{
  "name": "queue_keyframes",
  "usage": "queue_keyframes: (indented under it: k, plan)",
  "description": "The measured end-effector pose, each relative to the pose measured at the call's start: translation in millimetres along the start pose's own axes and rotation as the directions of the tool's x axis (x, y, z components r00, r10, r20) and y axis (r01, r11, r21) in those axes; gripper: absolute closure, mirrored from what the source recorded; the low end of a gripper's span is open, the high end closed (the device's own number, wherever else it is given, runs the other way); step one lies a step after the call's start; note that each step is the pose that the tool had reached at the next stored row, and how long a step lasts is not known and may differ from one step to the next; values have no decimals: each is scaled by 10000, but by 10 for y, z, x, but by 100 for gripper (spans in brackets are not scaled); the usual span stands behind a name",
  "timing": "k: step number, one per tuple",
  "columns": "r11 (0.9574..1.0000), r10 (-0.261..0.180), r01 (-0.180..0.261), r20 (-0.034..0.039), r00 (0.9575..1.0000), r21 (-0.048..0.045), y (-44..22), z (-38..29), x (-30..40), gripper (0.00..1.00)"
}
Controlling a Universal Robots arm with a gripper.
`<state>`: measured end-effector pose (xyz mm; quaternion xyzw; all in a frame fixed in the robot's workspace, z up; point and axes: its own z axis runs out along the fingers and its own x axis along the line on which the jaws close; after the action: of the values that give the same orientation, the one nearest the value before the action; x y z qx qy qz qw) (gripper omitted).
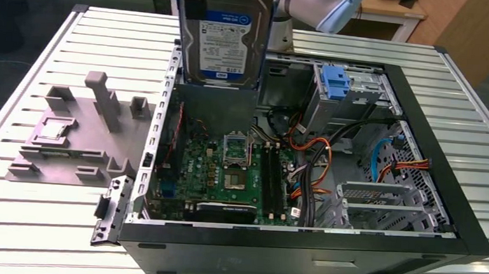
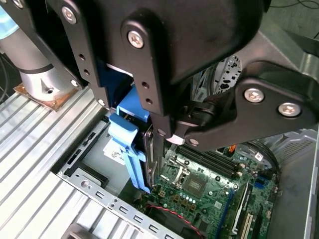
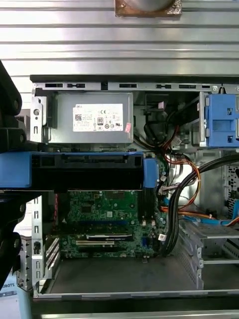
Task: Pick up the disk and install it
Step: 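Pick up the disk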
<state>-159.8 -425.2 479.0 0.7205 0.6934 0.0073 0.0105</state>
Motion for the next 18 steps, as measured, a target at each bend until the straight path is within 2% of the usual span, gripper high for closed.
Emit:
queue_keyframes:
  k: [3, 8, 11, 18]
  plan:
    - [10000, -1, 1, -1, 10000, 0, 82, 9, -19, 63]
    - [10000, 0, 0, 1, 10000, 0, 297, 24, -11, 63]
    - [10000, -1, 1, 0, 10000, 0, 393, 33, -8, 63]
    - [10000, 0, 0, 0, 10000, 0, 413, 36, -7, 63]
